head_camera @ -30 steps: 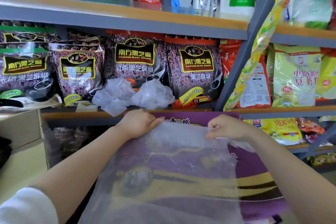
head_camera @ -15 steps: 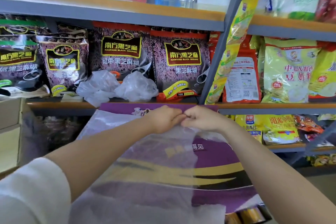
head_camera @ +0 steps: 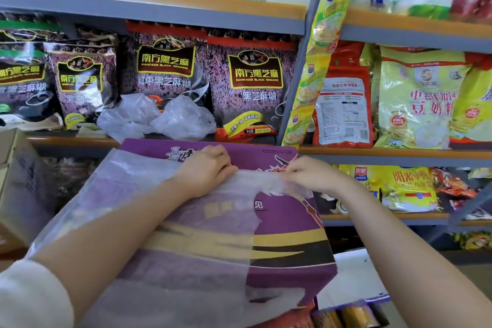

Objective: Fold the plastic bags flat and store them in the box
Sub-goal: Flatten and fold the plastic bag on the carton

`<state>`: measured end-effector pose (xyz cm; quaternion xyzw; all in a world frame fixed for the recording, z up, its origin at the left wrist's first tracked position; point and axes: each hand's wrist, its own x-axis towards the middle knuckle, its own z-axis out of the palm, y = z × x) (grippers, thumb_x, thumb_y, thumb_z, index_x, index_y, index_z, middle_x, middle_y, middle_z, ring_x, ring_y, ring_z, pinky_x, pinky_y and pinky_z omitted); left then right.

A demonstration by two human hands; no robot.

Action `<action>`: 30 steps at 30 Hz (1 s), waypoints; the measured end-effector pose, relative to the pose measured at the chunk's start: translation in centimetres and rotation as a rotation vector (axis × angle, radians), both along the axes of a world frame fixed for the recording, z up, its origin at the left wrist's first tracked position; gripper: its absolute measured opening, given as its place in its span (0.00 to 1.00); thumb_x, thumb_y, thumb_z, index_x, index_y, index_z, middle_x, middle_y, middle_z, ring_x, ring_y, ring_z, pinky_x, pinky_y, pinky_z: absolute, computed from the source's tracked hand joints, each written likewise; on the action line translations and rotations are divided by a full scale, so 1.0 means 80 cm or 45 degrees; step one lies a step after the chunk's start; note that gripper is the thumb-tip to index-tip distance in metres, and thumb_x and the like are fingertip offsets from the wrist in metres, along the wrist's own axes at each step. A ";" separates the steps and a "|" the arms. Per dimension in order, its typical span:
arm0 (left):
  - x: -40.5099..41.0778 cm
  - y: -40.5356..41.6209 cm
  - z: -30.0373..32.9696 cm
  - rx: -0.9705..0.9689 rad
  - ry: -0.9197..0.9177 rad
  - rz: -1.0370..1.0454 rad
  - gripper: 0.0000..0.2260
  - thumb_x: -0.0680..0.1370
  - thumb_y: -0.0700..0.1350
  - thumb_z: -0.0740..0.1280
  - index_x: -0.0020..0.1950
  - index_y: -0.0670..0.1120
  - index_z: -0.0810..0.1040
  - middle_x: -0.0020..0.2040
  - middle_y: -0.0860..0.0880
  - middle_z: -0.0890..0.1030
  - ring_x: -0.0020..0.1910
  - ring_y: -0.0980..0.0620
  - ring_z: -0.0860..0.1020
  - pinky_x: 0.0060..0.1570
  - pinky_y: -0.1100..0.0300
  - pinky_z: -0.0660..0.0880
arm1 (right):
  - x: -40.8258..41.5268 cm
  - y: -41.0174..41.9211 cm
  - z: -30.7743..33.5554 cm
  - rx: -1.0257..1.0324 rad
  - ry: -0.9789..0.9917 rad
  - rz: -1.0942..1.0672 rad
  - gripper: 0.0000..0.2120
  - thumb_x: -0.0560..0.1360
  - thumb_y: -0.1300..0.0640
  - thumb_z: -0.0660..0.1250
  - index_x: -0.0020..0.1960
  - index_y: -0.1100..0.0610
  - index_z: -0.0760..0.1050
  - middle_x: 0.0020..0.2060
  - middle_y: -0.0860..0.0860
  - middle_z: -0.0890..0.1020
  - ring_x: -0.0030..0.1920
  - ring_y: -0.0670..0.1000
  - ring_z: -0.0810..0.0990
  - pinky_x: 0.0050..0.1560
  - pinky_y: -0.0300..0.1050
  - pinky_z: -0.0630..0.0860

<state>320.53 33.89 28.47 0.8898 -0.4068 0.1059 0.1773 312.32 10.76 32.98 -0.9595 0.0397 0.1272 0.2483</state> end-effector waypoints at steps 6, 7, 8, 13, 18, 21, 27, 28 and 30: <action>-0.001 0.002 0.002 0.059 0.045 0.045 0.31 0.72 0.63 0.48 0.42 0.41 0.80 0.51 0.47 0.76 0.48 0.44 0.74 0.49 0.50 0.71 | 0.012 -0.016 0.009 -0.064 0.113 -0.089 0.11 0.73 0.62 0.61 0.33 0.59 0.65 0.32 0.55 0.64 0.36 0.52 0.61 0.34 0.45 0.56; -0.001 0.002 0.001 0.059 0.047 0.056 0.30 0.72 0.63 0.48 0.39 0.40 0.79 0.51 0.47 0.76 0.48 0.45 0.74 0.49 0.50 0.71 | 0.013 -0.018 0.010 -0.170 0.134 -0.052 0.13 0.73 0.63 0.61 0.31 0.59 0.63 0.30 0.54 0.62 0.34 0.51 0.59 0.32 0.45 0.54; -0.001 0.002 0.000 0.041 0.050 0.062 0.30 0.71 0.64 0.49 0.37 0.40 0.78 0.50 0.48 0.76 0.47 0.46 0.74 0.49 0.50 0.72 | 0.015 -0.019 0.009 -0.253 0.132 -0.019 0.15 0.73 0.63 0.61 0.30 0.58 0.61 0.29 0.53 0.61 0.32 0.51 0.58 0.31 0.45 0.53; -0.001 -0.007 0.016 0.123 0.220 0.100 0.28 0.69 0.67 0.62 0.40 0.41 0.80 0.49 0.51 0.74 0.47 0.51 0.73 0.50 0.53 0.73 | 0.019 -0.033 0.001 -0.224 -0.150 -0.069 0.13 0.71 0.61 0.66 0.29 0.56 0.69 0.32 0.53 0.73 0.35 0.51 0.70 0.32 0.43 0.63; 0.003 -0.015 0.021 0.011 0.352 0.058 0.22 0.72 0.66 0.59 0.33 0.48 0.71 0.43 0.48 0.74 0.42 0.49 0.72 0.49 0.52 0.72 | 0.009 -0.034 0.002 0.379 -0.686 -0.296 0.06 0.73 0.61 0.67 0.38 0.54 0.75 0.37 0.45 0.78 0.42 0.45 0.75 0.39 0.35 0.69; 0.003 -0.021 0.032 0.016 0.444 0.063 0.16 0.76 0.56 0.63 0.36 0.45 0.69 0.36 0.50 0.72 0.35 0.52 0.69 0.38 0.56 0.66 | 0.009 -0.037 0.004 0.637 -0.777 -0.351 0.09 0.74 0.63 0.66 0.40 0.50 0.75 0.41 0.48 0.79 0.47 0.50 0.77 0.44 0.41 0.72; 0.008 -0.012 0.034 0.088 0.464 0.178 0.12 0.76 0.55 0.64 0.40 0.49 0.67 0.30 0.54 0.67 0.32 0.54 0.66 0.34 0.57 0.61 | 0.028 -0.051 0.011 0.504 -0.802 -0.497 0.17 0.74 0.70 0.60 0.58 0.54 0.73 0.56 0.52 0.76 0.55 0.51 0.74 0.42 0.37 0.68; 0.011 -0.008 0.036 0.120 0.392 0.209 0.13 0.77 0.54 0.63 0.37 0.49 0.67 0.30 0.54 0.67 0.34 0.52 0.67 0.35 0.57 0.61 | 0.032 -0.050 0.011 0.372 -0.769 -0.519 0.19 0.74 0.71 0.59 0.60 0.56 0.73 0.57 0.54 0.75 0.56 0.53 0.74 0.44 0.39 0.68; 0.019 0.003 0.043 0.158 0.266 0.231 0.15 0.78 0.52 0.62 0.34 0.46 0.68 0.32 0.51 0.71 0.38 0.48 0.70 0.35 0.56 0.62 | 0.038 -0.039 0.012 0.043 -0.704 -0.565 0.21 0.72 0.73 0.59 0.63 0.59 0.72 0.61 0.58 0.72 0.59 0.57 0.72 0.51 0.43 0.69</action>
